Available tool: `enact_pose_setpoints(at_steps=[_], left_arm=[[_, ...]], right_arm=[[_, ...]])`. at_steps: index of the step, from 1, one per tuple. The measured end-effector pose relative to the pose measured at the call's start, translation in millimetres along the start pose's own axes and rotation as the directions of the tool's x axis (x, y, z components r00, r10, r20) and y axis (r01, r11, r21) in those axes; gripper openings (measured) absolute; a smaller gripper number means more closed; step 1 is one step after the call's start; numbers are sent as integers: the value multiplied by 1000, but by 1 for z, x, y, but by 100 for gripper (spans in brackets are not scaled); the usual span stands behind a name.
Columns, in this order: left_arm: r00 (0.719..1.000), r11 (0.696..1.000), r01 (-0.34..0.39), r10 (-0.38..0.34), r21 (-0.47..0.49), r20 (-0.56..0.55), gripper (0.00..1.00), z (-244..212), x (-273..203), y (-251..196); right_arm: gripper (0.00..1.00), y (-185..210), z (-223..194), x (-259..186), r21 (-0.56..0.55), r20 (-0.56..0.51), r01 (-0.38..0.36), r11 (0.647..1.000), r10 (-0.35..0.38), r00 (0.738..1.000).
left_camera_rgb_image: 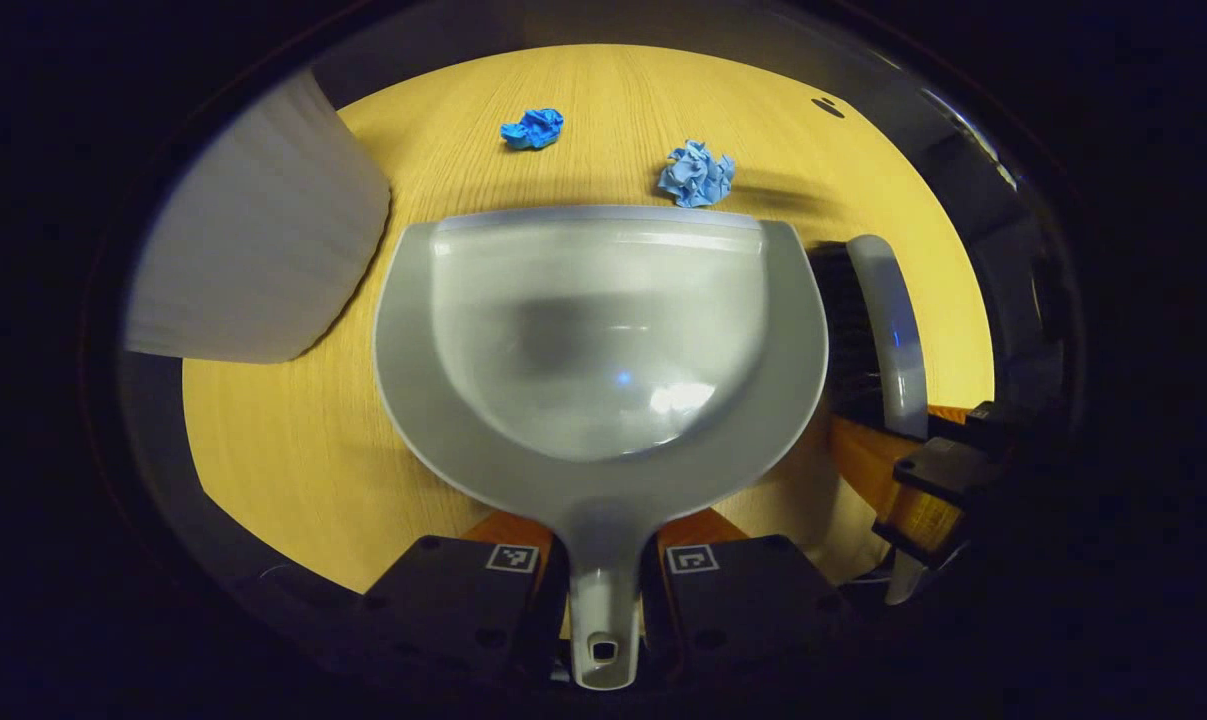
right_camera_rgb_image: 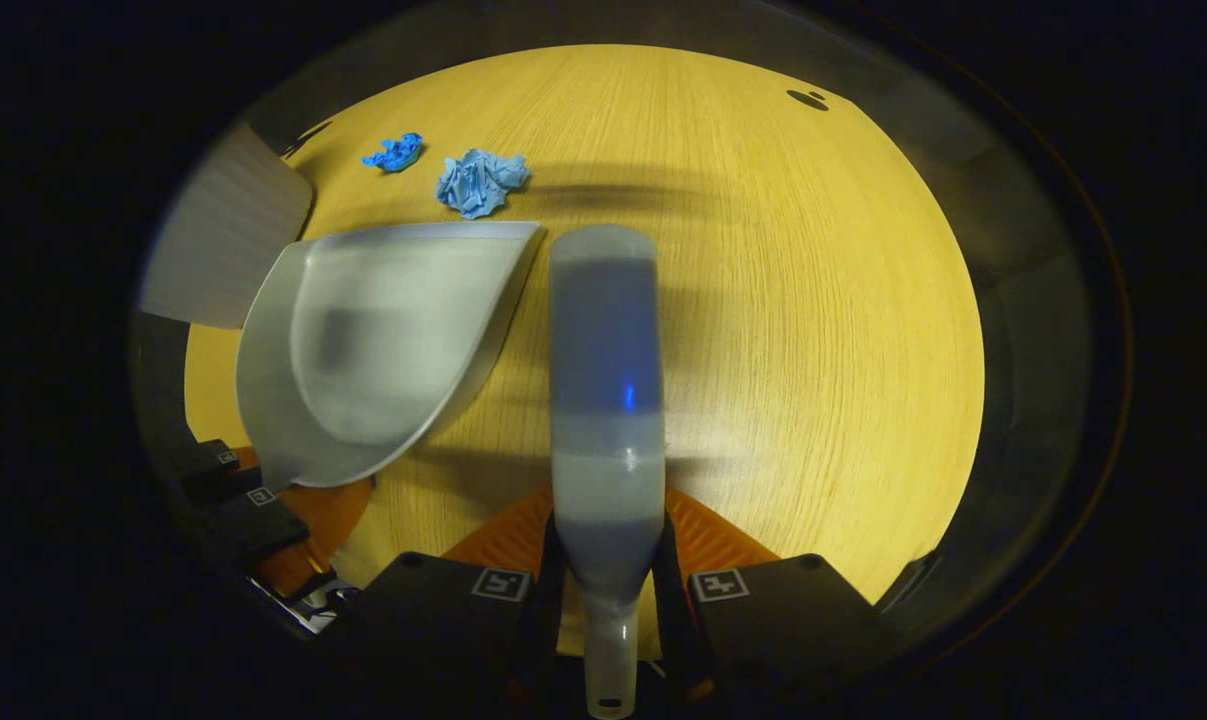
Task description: Pick up the small broom and dustpan from the desktop, sweep the trash into the dustpan with the broom, and then empty the trash into the garbage bin.
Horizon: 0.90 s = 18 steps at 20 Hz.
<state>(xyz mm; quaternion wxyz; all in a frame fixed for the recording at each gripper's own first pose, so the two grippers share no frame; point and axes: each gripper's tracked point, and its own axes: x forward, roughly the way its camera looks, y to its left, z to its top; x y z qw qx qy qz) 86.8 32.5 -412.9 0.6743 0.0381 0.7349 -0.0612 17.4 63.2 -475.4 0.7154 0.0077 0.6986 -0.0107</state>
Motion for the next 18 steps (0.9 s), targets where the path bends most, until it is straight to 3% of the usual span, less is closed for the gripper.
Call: enact_pose_setpoints(at_steps=[3, 4, 5, 8, 11, 14, 15, 17, 18], left_arm=[[1000, 994, -8, 6, 106, 11, 30, -2, 3, 3], [1000, 994, -8, 6, 105, 19, 31, -2, 2, 2], [1000, 996, -9, 6, 88, 31, 30, -2, 2, 2], [998, 995, -13, 7, 95, 62, 31, -5, 3, 3], [999, 991, -16, 11, 136, 36, 30, -6, 4, 2], [1000, 987, 2, 1, 158, -21, 28, -11, 1, 8], [1000, 983, 1, 2, 183, -20, 27, -13, -3, 15], [1000, 977, -4, 9, 212, -24, 27, -22, -11, 30], [1000, 977, -6, 12, 214, -24, 26, -26, -15, 37]], right_arm=[[40, 3, 1, 1, 29, 4, -51, 998, 51, 999], [35, 3, 2, 1, 52, 9, -67, 996, 67, 998], [40, 2, 1, 0, 80, 18, -84, 993, 83, 996], [35, 2, 1, -1, 113, 22, -141, 983, 140, 990], [39, 1, -1, -4, 132, 15, -187, 973, 187, 982], [35, -11, -9, -10, 130, -31, -179, 975, 184, 982], [31, -11, -6, -19, 138, -16, -199, 970, 203, 979], [34, -12, 11, -39, 128, 28, -232, 964, 230, 973], [30, -14, 25, -49, 95, 56, -231, 968, 227, 972]])
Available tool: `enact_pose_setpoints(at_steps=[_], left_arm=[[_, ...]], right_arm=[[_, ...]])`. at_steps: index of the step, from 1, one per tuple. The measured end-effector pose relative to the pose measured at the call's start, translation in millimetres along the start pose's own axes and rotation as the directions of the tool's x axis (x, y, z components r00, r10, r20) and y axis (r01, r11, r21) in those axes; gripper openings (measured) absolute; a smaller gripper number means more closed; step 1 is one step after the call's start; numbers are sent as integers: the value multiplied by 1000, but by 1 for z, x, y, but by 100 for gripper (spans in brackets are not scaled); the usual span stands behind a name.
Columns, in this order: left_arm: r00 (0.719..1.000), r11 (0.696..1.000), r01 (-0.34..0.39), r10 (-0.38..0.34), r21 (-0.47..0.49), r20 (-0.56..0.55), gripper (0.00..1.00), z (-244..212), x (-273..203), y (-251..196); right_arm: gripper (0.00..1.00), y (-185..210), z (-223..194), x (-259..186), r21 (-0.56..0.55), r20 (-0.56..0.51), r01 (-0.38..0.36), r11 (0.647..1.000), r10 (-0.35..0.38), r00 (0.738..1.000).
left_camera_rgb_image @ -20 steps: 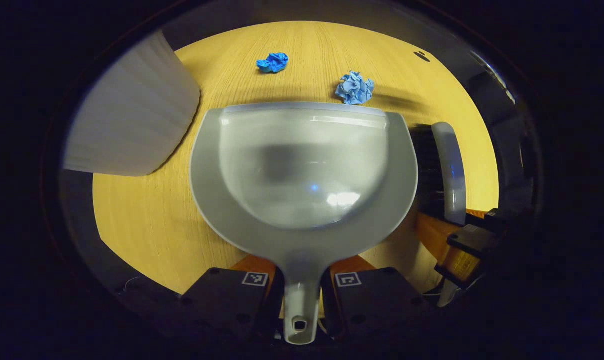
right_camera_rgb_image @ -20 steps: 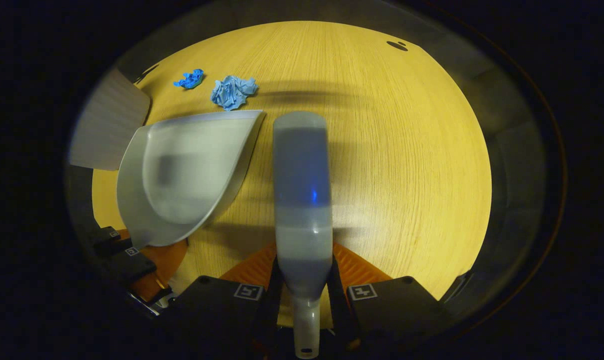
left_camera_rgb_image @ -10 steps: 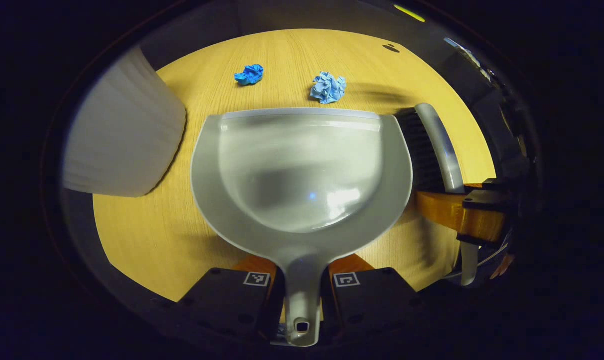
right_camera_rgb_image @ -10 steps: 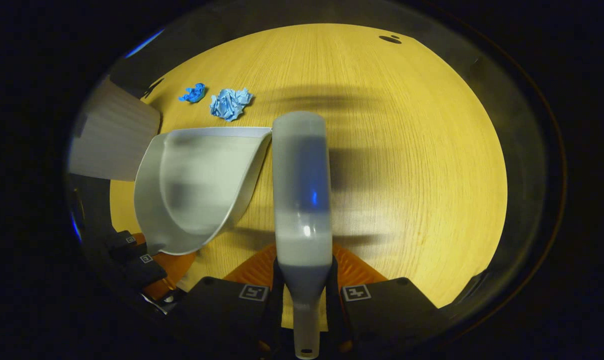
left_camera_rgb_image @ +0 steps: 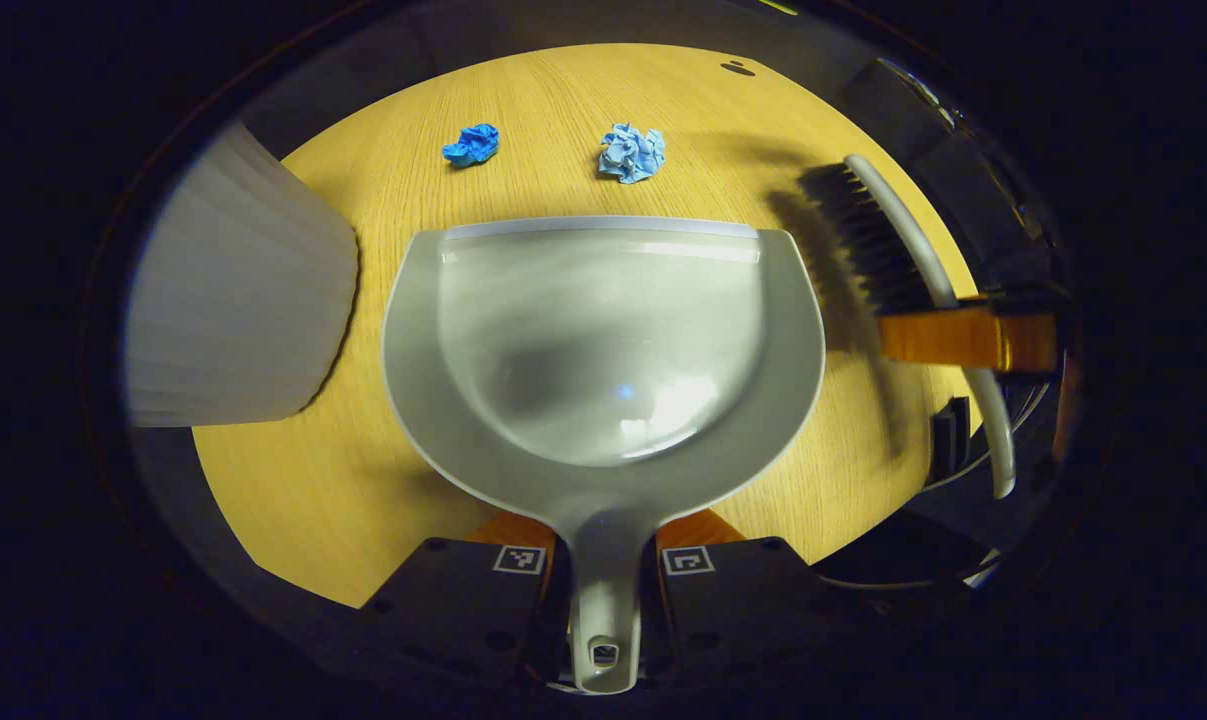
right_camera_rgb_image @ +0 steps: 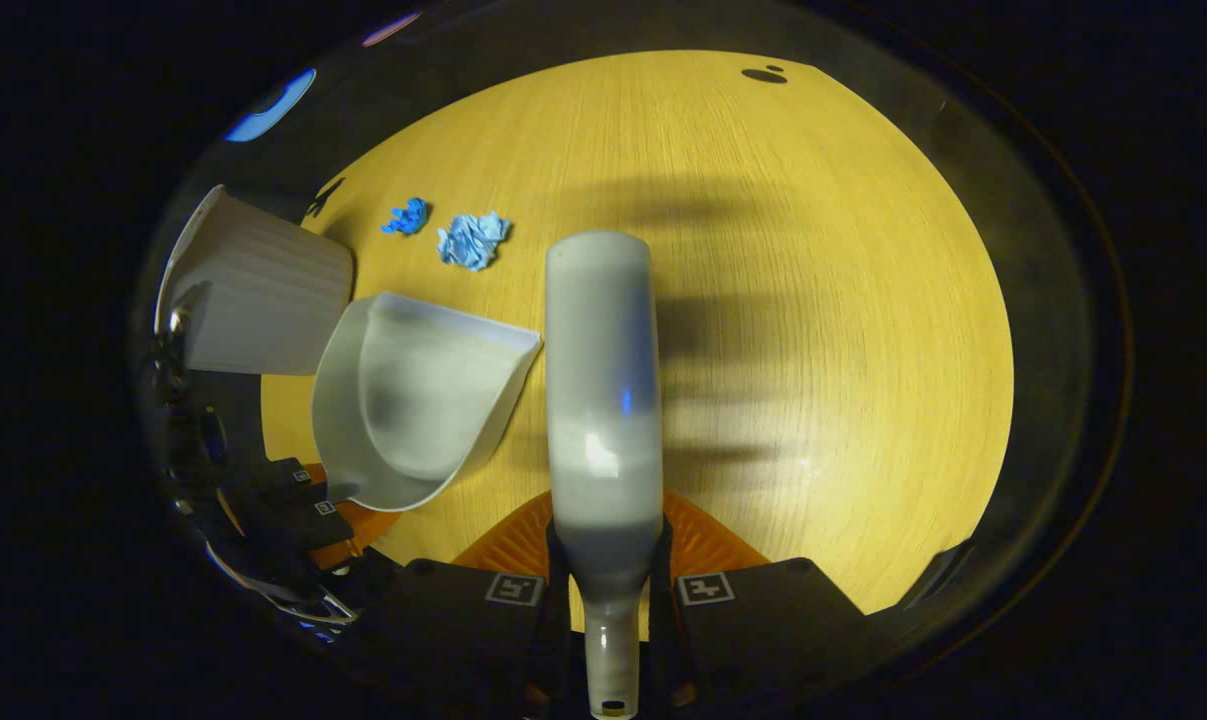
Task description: Pick up the small broom and dustpan from the desktop, sweep the trash into the dustpan with the broom, and then empty the trash into the garbage bin.
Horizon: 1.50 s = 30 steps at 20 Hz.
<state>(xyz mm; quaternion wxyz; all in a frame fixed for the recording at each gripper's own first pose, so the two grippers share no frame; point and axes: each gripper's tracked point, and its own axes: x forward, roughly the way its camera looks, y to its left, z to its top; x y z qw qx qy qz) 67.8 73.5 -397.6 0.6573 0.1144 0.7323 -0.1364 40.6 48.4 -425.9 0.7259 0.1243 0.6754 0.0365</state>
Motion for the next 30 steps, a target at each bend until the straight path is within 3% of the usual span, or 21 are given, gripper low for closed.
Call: enact_pose_setpoints(at_steps=[2, 3, 4, 6, 8, 11, 13, 16, 17, 20, 21, 22, 23, 25, 27, 28, 30], left_arm=[[1000, 1000, -11, 12, 12, -6, 26, -14, -4, 13], [1000, 1000, -20, 20, 25, -10, 27, -21, -4, 18], [999, 999, -29, 29, 38, -22, 27, -29, -4, 24], [999, 999, -28, 29, 45, -26, 27, -39, -2, 27], [999, 1000, -3, 3, 9, -49, 26, -50, 2, 24], [994, 999, -35, 35, 3, -107, 26, -67, 10, 28], [994, 999, -38, 39, 8, -100, 26, -66, 8, 29], [995, 1000, -28, 27, -8, -99, 26, -65, 10, 30], [995, 1000, -29, 28, -11, -96, 26, -64, 9, 29], [994, 1000, -28, 27, -14, -107, 26, -64, 9, 29], [994, 1000, -24, 23, -14, -111, 26, -64, 10, 29], [994, 1000, -17, 15, -15, -112, 26, -64, 9, 30], [994, 1000, -9, 7, -17, -113, 26, -64, 9, 30], [993, 1000, 0, -2, -9, -121, 26, -63, 11, 31], [992, 1000, 5, -5, 0, -128, 26, -62, 14, 31], [992, 1000, 7, -6, 5, -127, 26, -62, 13, 32], [992, 1000, 11, -9, 15, -128, 26, -62, 12, 33]], right_arm=[[34, 0, 42, -19, -123, 88, 37, 992, -26, 996], [29, 2, 71, -26, -184, 144, 71, 980, -45, 989], [34, 4, 99, -29, -243, 184, 99, 965, -54, 981], [34, 10, 144, -27, -344, 217, 162, 925, -90, 972], [34, 16, 192, -18, -467, 258, 254, 847, -144, 955], [34, 44, 237, 7, -628, 273, 316, 712, -179, 945], [34, 63, 256, 27, -728, 265, 319, 607, -181, 947], [34, 73, 276, 65, -822, 241, 332, 463, -245, 939], [29, 73, 277, 79, -842, 228, 326, 430, -265, 937], [34, 80, 263, 106, -891, 161, 270, 366, -301, 940], [34, 78, 250, 111, -914, 129, 236, 330, -316, 940], [34, 76, 241, 112, -938, 117, 215, 271, -338, 934], [29, 84, 240, 112, -952, 126, 204, 228, -316, 940], [38, 86, 202, 113, -974, 7, 75, 212, -304, 953], [30, 81, 181, 106, -988, -48, 1, 154, -313, 948], [31, 79, 171, 104, -987, -86, -39, 154, -313, 946], [35, 79, 140, 100, -953, -238, -170, 252, -271, 933]])
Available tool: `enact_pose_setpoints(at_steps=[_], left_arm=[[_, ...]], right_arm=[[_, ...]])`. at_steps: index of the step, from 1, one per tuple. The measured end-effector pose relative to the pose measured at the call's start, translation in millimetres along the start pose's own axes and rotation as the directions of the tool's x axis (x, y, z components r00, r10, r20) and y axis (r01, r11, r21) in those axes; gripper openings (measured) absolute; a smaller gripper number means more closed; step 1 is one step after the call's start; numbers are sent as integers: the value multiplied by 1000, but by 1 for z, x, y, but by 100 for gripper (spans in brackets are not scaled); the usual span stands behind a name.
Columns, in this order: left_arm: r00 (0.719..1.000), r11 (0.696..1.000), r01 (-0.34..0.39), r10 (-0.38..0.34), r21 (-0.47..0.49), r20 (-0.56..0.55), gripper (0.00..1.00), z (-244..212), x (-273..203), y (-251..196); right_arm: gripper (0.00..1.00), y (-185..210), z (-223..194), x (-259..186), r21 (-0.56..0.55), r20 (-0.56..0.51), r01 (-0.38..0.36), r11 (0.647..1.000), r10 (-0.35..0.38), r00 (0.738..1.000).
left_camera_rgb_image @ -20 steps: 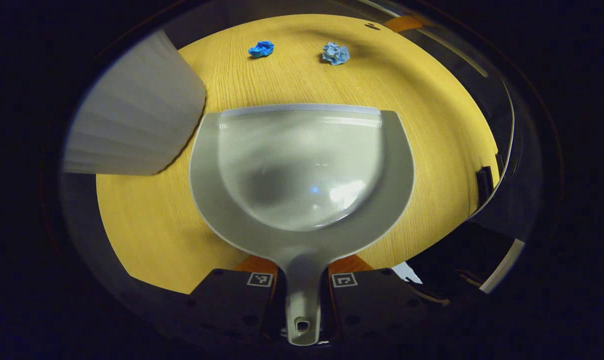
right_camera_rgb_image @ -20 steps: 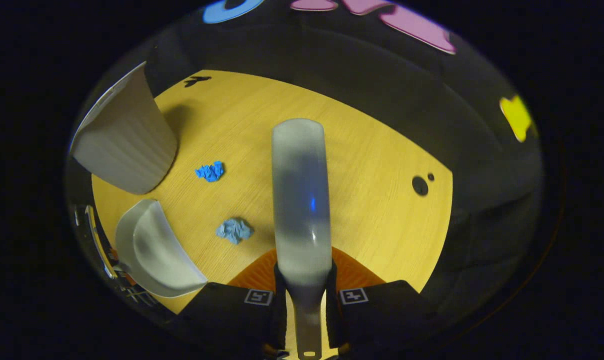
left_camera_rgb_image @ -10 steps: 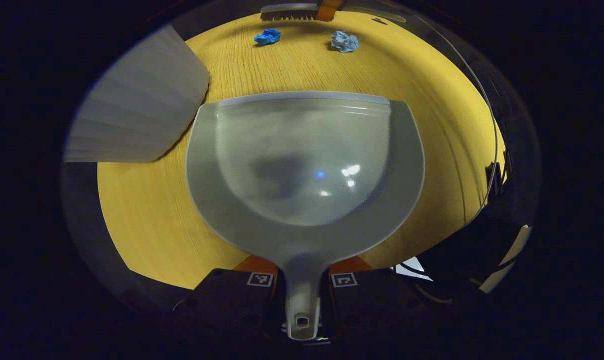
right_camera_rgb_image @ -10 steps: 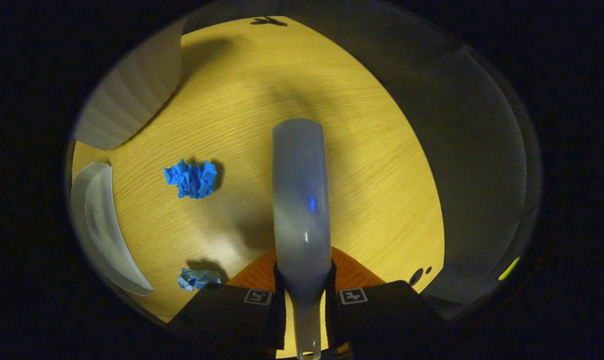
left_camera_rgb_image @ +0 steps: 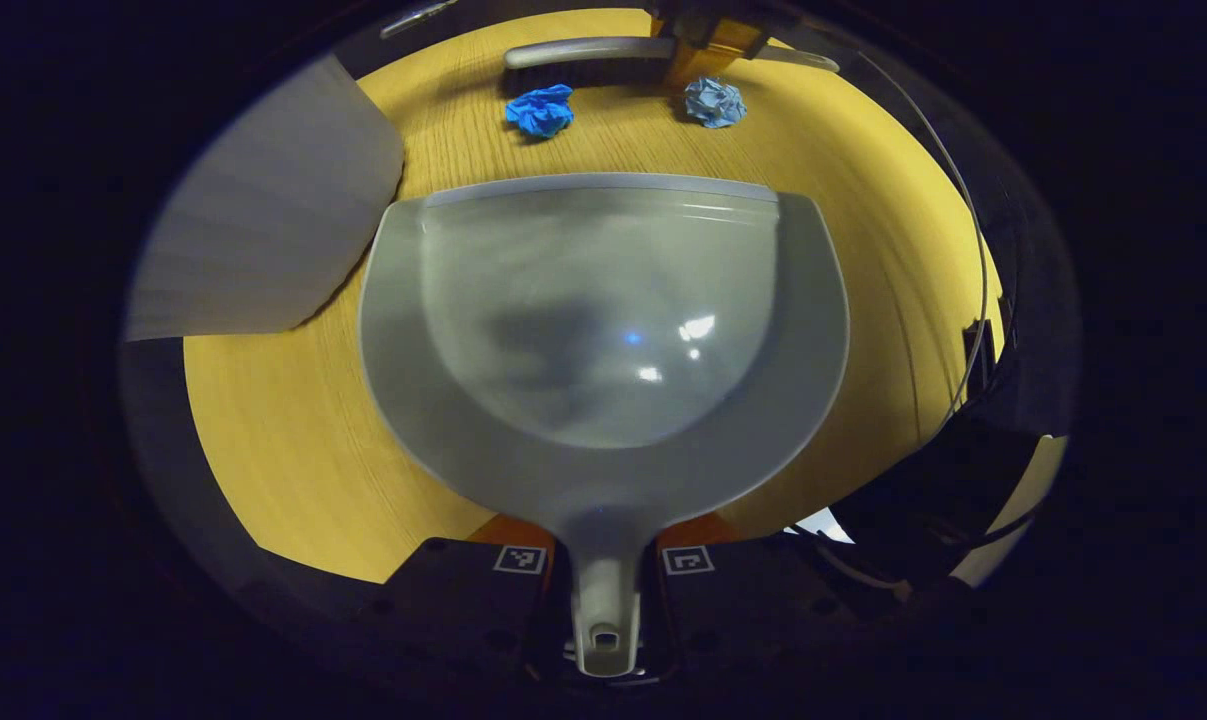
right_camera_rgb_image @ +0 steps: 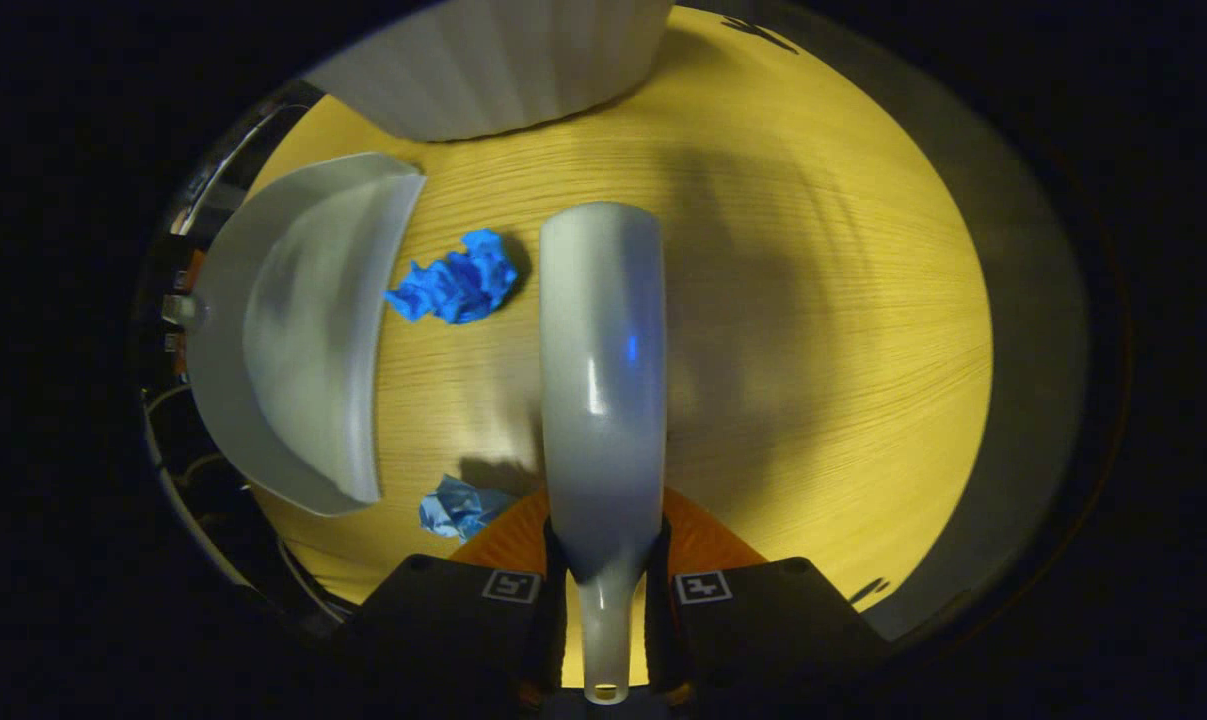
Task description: Pick up the small broom and dustpan from the desktop, sweep the trash into the dustpan with the broom, and then empty the trash into the garbage bin.
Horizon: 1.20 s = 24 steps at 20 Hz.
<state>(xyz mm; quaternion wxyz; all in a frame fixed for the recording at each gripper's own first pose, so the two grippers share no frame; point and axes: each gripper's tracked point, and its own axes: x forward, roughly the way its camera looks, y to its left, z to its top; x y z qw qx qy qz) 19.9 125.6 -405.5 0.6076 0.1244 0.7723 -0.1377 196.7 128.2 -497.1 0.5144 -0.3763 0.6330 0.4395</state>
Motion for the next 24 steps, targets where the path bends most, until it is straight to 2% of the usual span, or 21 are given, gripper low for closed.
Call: enact_pose_setpoints(at_steps=[2, 3, 5, 7, 8, 11, 12, 14, 15, 16, 17, 20, 21, 22, 24], left_arm=[[1000, 1000, 2, -2, 9, -3, 26, 0, 0, 0], [1000, 1000, -3, 3, 17, -4, 26, 0, 0, 1], [1000, 998, -15, 15, 54, -8, 26, 0, 2, 4], [1000, 998, -18, 19, 55, -19, 26, 1, 1, 3], [1000, 998, -17, 19, 60, -21, 26, 0, 0, 4], [1000, 997, -15, 16, 73, -23, 26, 1, 0, 4], [1000, 997, -14, 15, 76, -23, 26, 0, 0, 4], [1000, 997, -13, 15, 79, -23, 26, 0, 0, 4], [1000, 996, -14, 16, 84, -23, 26, 0, 0, 4], [1000, 996, -14, 16, 88, -24, 26, 0, -1, 5], [1000, 996, -15, 17, 93, -26, 26, 1, -1, 5], [999, 994, -20, 23, 105, -27, 26, 0, 0, 6], [999, 993, -27, 32, 114, -43, 26, -4, -3, 8], [999, 989, -22, 26, 144, -28, 26, -5, -2, 10], [1000, 992, -24, 26, 126, -11, 27, -1, 3, 6]], right_arm=[[34, 30, -1, -6, 78, 50, -156, 985, 152, 987], [32, 38, -1, 0, 105, 66, -200, 974, 194, 979], [35, 25, 6, 0, 144, 135, -200, 969, 181, 974], [35, 9, 9, -16, 244, 203, -229, 942, 182, 962], [35, -5, 5, -20, 279, 213, -209, 937, 152, 965], [34, -10, -26, -10, 358, 176, -122, 926, 62, 983], [39, -16, -39, -7, 386, 151, -86, 919, 29, 988], [34, -28, -71, -2, 436, 70, 5, 900, -39, 997], [39, -28, -82, 0, 460, 34, 29, 888, -50, 998], [38, -24, -80, -2, 478, 54, 0, 878, -29, 998], [31, -17, -76, 0, 483, 79, -24, 875, -16, 997], [35, 20, -56, -7, 410, 119, -129, 903, 87, 989], [34, 35, -49, -11, 380, 132, -190, 905, 151, 980], [34, 41, -51, -14, 360, 137, -242, 901, 205, 969], [34, 55, -54, -17, 367, 166, -335, 868, 293, 942]])
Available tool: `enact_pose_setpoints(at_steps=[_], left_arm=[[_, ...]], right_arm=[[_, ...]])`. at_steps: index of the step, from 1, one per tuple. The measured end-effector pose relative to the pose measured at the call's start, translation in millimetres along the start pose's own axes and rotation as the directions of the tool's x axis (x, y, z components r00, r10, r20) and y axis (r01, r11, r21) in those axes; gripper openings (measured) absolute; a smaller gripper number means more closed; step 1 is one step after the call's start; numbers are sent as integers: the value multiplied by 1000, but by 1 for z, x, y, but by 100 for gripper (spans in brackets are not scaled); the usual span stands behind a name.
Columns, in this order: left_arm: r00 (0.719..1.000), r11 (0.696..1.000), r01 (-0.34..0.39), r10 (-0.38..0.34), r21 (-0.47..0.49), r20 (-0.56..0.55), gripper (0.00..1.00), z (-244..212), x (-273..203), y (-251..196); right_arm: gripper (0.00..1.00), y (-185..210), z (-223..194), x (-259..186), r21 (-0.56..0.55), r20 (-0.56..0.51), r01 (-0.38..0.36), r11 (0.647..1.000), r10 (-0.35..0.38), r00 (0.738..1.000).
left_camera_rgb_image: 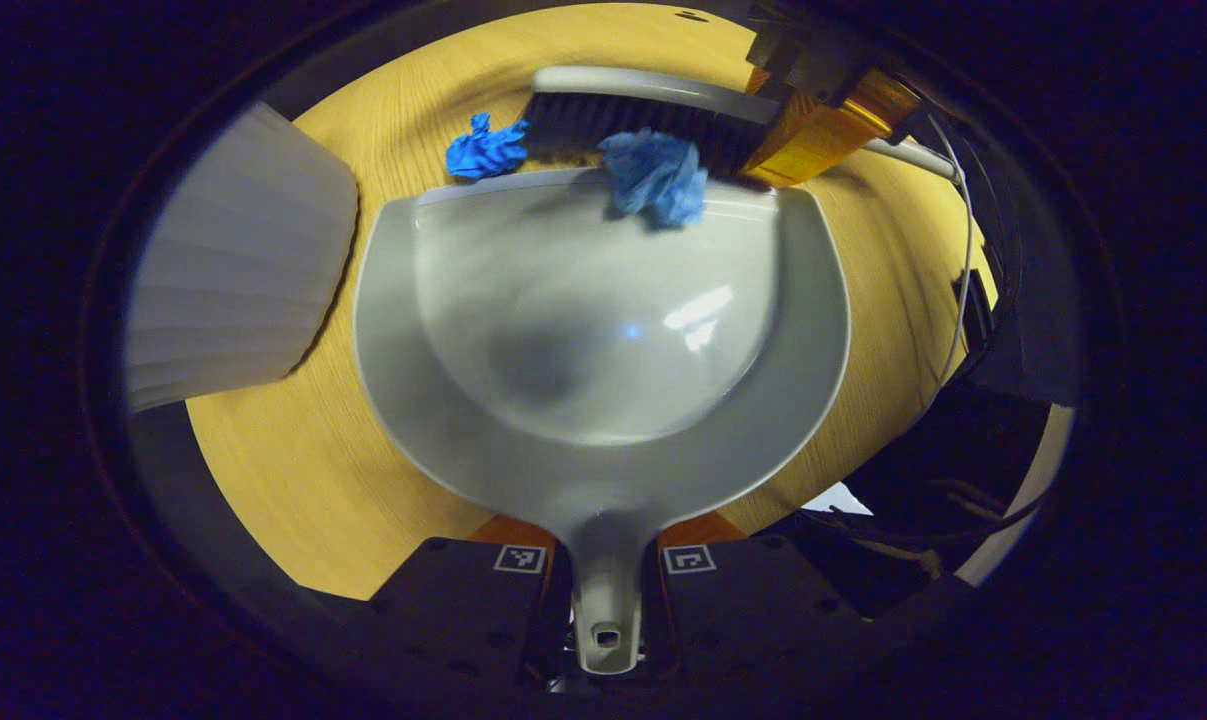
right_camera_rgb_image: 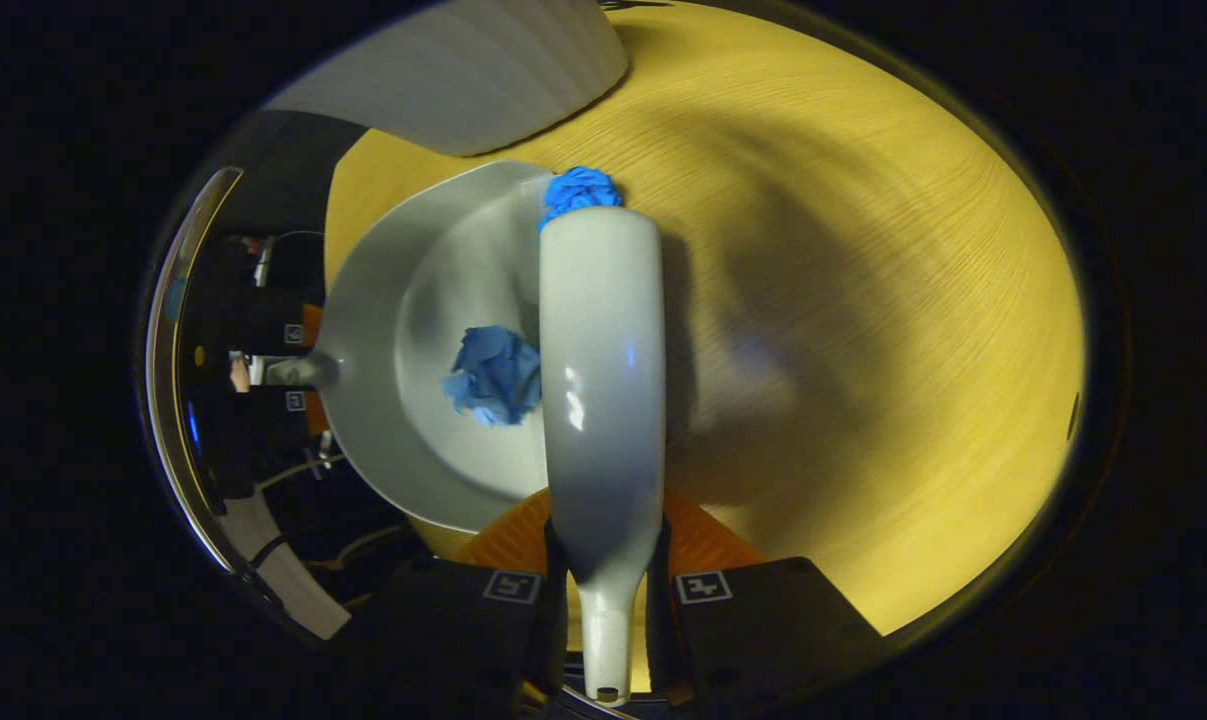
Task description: Pick up the small broom and dustpan from the desktop, sweep the trash into the dustpan with the broom, and then empty the trash into the garbage bin.
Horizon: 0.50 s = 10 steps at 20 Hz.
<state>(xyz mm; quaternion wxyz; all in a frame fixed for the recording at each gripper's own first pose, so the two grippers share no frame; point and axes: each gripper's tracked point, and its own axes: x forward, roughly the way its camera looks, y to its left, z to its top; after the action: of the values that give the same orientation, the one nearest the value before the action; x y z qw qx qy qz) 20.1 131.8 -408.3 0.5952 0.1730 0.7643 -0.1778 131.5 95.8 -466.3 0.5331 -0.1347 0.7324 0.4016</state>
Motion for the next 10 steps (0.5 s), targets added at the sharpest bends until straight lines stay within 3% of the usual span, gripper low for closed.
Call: enact_pose_setpoints(at_steps=[3, 5, 6, 8, 10], left_arm=[[1000, 1000, -12, 12, -7, -13, 27, -1, -2, 0], [1000, 1000, -11, 11, -2, -9, 27, -1, -1, 0], [1000, 1000, -9, 9, 0, -8, 27, -1, -2, 1], [1000, 1000, -10, 10, 6, -6, 27, -1, -1, 1], [1000, 1000, -13, 13, 10, 0, 26, -1, 0, 2]], right_arm=[[35, -4, 6, -7, -6, 56, -63, 998, 64, 996], [38, -18, 25, -11, 26, 116, -19, 999, 16, 993], [29, -24, 33, -13, 43, 131, 4, 999, -10, 991], [39, -40, 49, -13, 63, 128, 62, 996, -69, 989], [34, -58, 68, -10, 48, 112, 149, 988, -154, 982]])
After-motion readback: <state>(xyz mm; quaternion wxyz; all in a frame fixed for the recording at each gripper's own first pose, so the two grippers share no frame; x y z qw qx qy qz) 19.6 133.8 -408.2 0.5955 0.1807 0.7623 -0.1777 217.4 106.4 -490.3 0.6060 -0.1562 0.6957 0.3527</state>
